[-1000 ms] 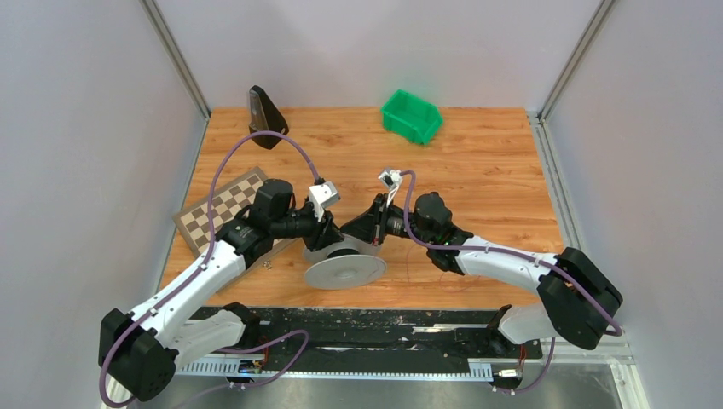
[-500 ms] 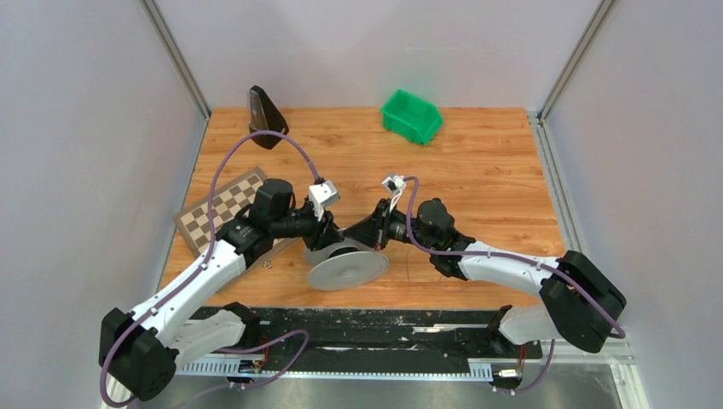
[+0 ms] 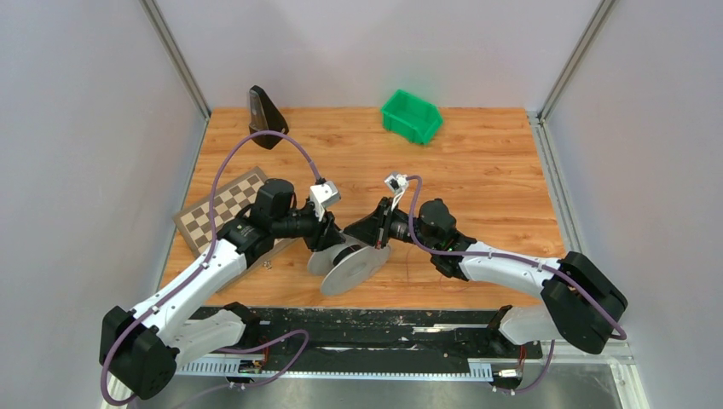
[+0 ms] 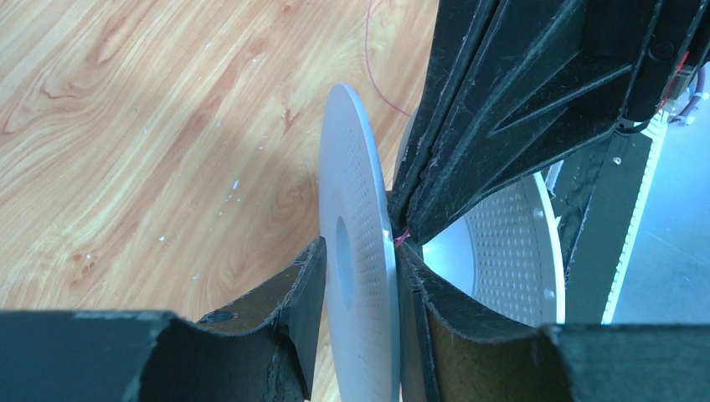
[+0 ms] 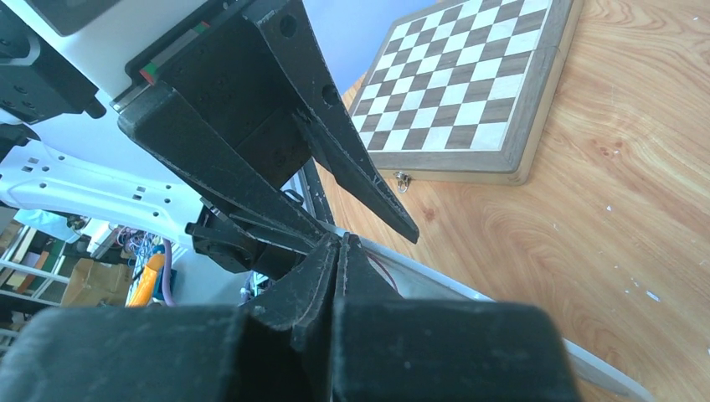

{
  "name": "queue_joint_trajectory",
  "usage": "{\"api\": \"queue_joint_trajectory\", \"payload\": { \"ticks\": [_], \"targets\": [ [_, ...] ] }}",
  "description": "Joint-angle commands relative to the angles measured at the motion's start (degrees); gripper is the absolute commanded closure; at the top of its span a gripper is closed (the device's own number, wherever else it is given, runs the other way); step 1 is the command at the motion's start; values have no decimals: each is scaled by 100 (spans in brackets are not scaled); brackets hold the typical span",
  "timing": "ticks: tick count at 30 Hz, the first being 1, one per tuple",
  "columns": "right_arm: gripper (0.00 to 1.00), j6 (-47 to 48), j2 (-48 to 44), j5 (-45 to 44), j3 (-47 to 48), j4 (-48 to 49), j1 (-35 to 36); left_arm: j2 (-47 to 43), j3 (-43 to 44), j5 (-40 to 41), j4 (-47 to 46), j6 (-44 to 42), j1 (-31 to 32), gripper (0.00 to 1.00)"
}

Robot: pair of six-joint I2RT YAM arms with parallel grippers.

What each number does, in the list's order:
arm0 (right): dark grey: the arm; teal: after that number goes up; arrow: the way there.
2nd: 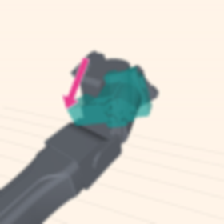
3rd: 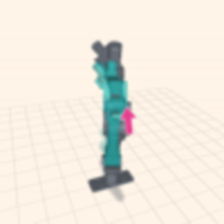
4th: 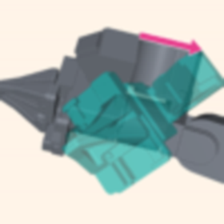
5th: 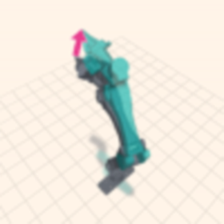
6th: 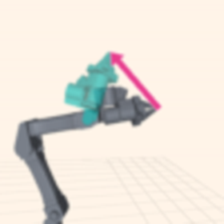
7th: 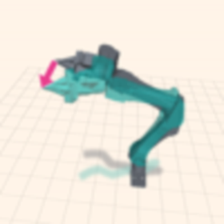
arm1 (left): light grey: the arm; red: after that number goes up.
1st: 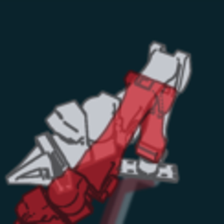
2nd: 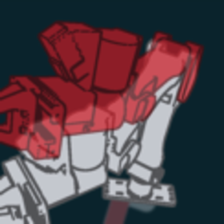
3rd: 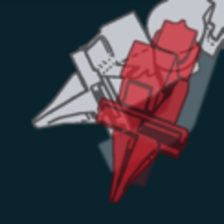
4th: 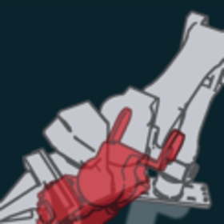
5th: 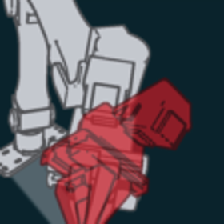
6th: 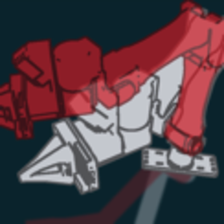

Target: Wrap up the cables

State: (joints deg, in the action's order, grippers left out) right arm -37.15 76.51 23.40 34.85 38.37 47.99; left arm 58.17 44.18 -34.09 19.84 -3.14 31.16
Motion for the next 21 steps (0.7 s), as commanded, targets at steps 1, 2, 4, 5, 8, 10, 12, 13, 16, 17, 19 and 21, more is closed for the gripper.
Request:
{"api": "queue_joint_trajectory", "payload": {
  "ticks": [1, 2, 4, 5, 8, 10, 12, 13, 16, 17, 19, 21],
  "targets": [
    [100, -171, 33, -133, -6, 444, 31, -2, 151, -106, -269, 32, 13, 57],
    [100, -194, 36, -140, -31, 476, 28, 0, 152, -96, -269, 37, 13, 57],
    [100, -236, 34, -155, -71, 549, 28, 1, 148, -84, -275, 55, 13, 57],
    [100, -248, 33, -159, -82, 564, 34, -6, 150, -73, -291, 71, 13, 57],
    [100, -262, 34, -170, -88, 569, 31, -24, 145, -42, -325, 76, 20, 58],
    [100, -260, 46, -147, -75, 566, 39, -27, 143, -32, -334, 76, 15, 59],
    [100, -246, 72, -130, -39, 523, 44, -23, 143, -26, -333, 83, 20, 61],
    [100, -229, 90, -126, -28, 502, 54, -20, 139, -23, -336, 84, 17, 62],
    [100, -203, 110, -112, -11, 455, 67, -29, 134, -24, -331, 80, 18, 77],
    [100, -197, 114, -116, -7, 428, 70, -36, 128, -9, -331, 83, 21, 79],
    [100, -150, 87, -144, -11, 352, 75, -35, 126, 23, -321, 85, 14, 84],
    [98, -93, 29, -189, -1, 222, 72, -33, 129, 39, -288, 80, 13, 87]
  ]
}}
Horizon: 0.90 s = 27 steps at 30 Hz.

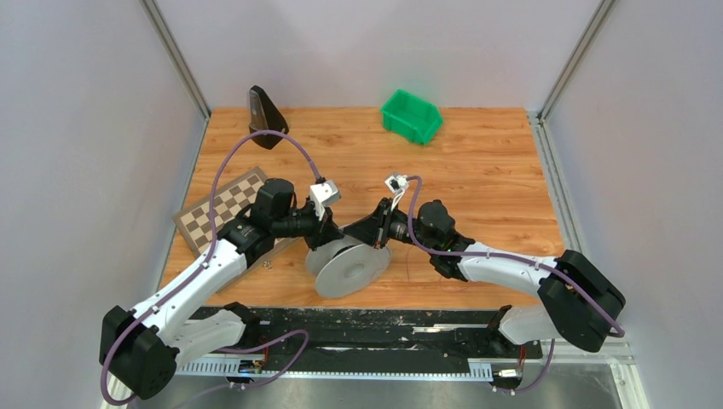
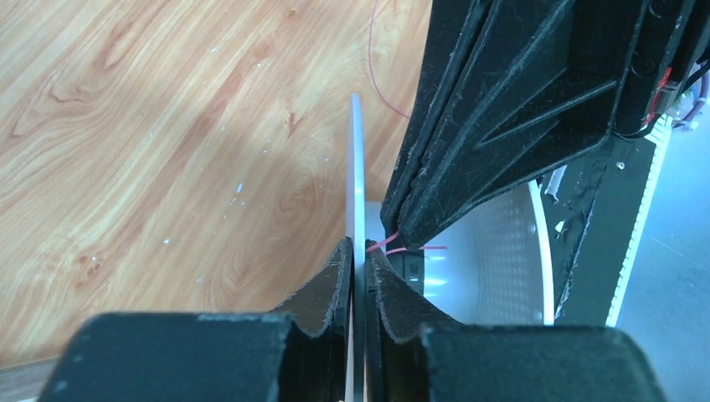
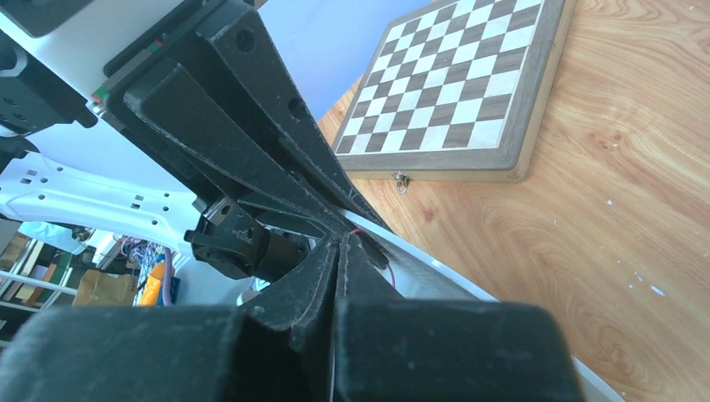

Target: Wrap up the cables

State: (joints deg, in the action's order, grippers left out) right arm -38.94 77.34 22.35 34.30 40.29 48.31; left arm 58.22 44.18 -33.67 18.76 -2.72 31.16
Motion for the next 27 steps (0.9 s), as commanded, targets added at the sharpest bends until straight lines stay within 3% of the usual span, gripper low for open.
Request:
{"api": "queue_joint_trajectory", "payload": {
  "ticks": [1, 4, 12, 18, 23, 27],
  "targets": [
    [95, 126, -94, -108, 51, -45, 42, -43, 127, -5, -150, 31, 13, 91],
    [86, 218, -286, -229, 49, -254, 41, -66, 95, 1, -121, 12, 18, 100],
    [58, 711, -1020, -543, 390, -1422, 30, -198, 100, 120, -42, 59, 13, 100],
    [37, 1319, -1929, -757, 318, -2089, 36, -391, 470, 1041, 347, 125, 13, 100],
    [30, 1921, -2854, -716, -120, -2501, 34, -546, 998, 2141, 609, 229, -6, 100],
    [30, 2124, -3280, -817, -662, -2391, 29, -690, 1035, 2422, 606, 589, -27, 100]
  ]
}}
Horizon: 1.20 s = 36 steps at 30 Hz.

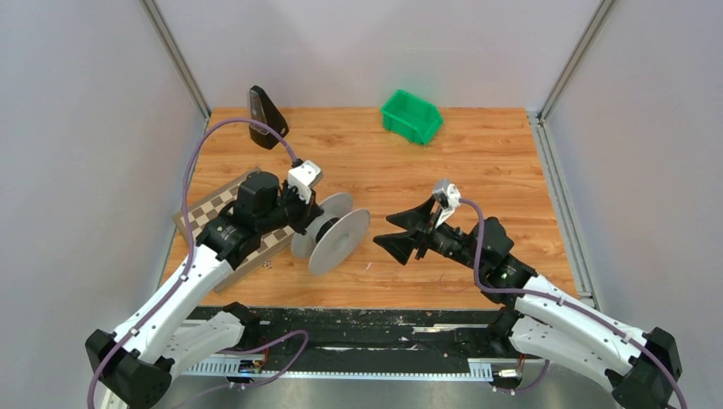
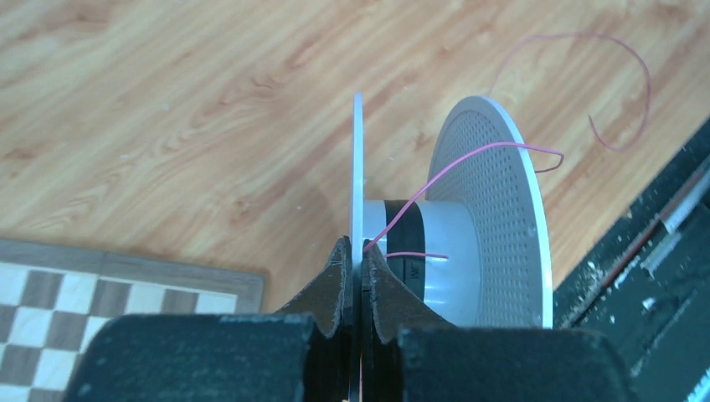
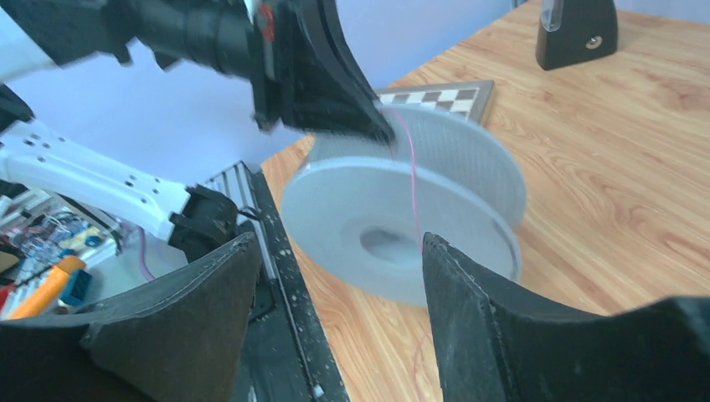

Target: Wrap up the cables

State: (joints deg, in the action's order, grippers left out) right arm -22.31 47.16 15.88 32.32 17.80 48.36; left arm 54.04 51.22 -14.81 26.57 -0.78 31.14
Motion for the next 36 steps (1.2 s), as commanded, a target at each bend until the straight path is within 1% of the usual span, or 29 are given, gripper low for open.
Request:
{"api": "queue_joint_trajectory", "payload": {
  "ticks": [1, 3, 6, 7, 9, 12, 16, 19, 21, 26, 31, 34, 36],
  "targets": [
    [30, 457, -303, -265, -597, -96, 28, -302, 347, 578, -116, 533, -31, 100],
    [30, 471, -330, -339, -837, 81, 30, -361, 421, 782, 27, 740, -30, 100],
    [30, 493, -259, -427, -1107, 543, 28, -660, 499, 1356, 183, 981, -33, 100],
    [30, 536, -210, -458, -1161, 757, 29, -747, 505, 1405, 191, 1121, -31, 100],
    [30, 701, -75, -447, -1237, 1079, 34, -995, 539, 1928, 226, 1401, -30, 100],
    [30, 903, 213, -224, -1367, 1608, 48, -1298, 665, 1989, 404, 1590, -31, 100],
    [29, 1184, 632, 206, -1486, 2298, 96, -1553, 882, 1690, 561, 1766, -36, 100],
    [28, 1774, 1013, 327, -1604, 2858, 232, -1654, 975, 1111, 561, 2002, -30, 100],
    [27, 2057, 1237, 286, -1590, 3008, 281, -1652, 1058, 818, 604, 2082, -32, 100],
    [25, 2426, 1742, 537, -1439, 3199, 341, -1440, 1307, 567, 994, 2211, -37, 100],
    [27, 2540, 2322, 212, -1487, 3549, 484, -1461, 1325, 375, 915, 2418, -32, 100],
    [30, 2505, 2611, 56, -1503, 3664, 485, -1455, 1345, 322, 919, 2463, -33, 100],
    [34, 2468, 2752, -46, -1543, 3722, 486, -1448, 1346, 319, 951, 2468, -37, 100]
  ]
}}
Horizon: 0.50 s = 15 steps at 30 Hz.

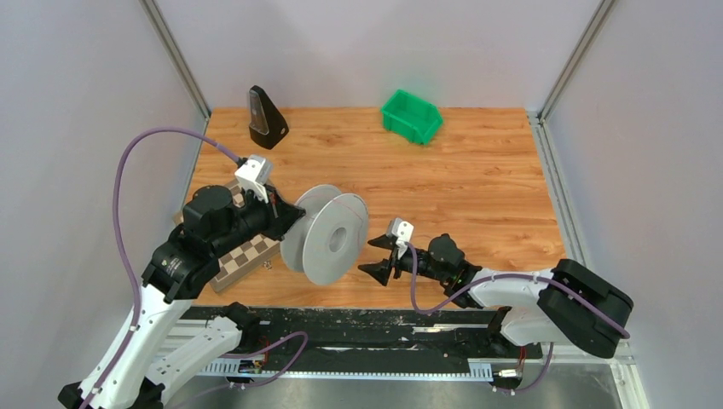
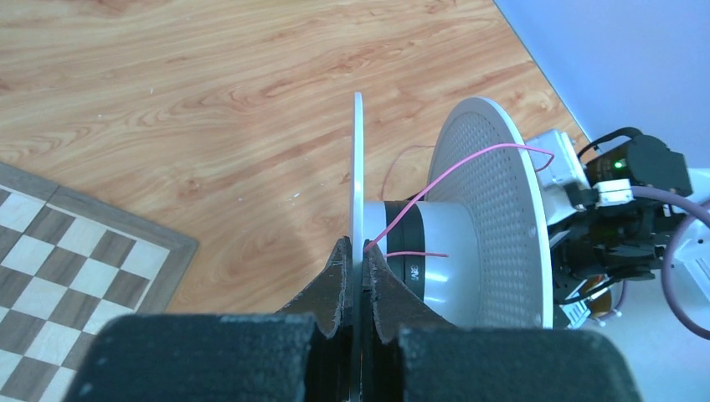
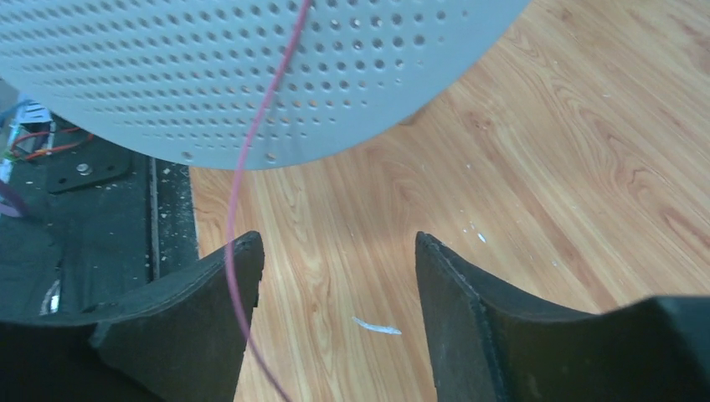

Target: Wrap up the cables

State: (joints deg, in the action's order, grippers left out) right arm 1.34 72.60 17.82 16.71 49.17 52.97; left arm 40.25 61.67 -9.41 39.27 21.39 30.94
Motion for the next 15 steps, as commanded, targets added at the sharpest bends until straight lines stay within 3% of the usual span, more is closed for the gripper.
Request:
{"api": "queue_joint_trajectory", "payload": {
  "ticks": [1, 2, 6, 8, 11, 15],
  "targets": [
    [37, 82, 264, -292, -7, 599, 24, -56, 297, -216, -307, 225, -17, 100],
    [41, 53, 315, -372, -41, 617, 26, -54, 283, -168, -297, 204, -15, 100],
    [79, -335, 163, -1332, -186, 206, 28, -2, 92, 316, -201, -37, -13, 100],
    [92, -581, -112, -1654, -192, -275, 25, 77, -59, 574, -165, -162, -15, 100],
    [100, -860, -526, -2095, -146, -877, 18, 285, -286, 650, -312, -292, -15, 100],
    [100, -1152, -1025, -3278, 126, -2003, -136, 635, -487, 648, -539, -369, -17, 100]
  ]
}}
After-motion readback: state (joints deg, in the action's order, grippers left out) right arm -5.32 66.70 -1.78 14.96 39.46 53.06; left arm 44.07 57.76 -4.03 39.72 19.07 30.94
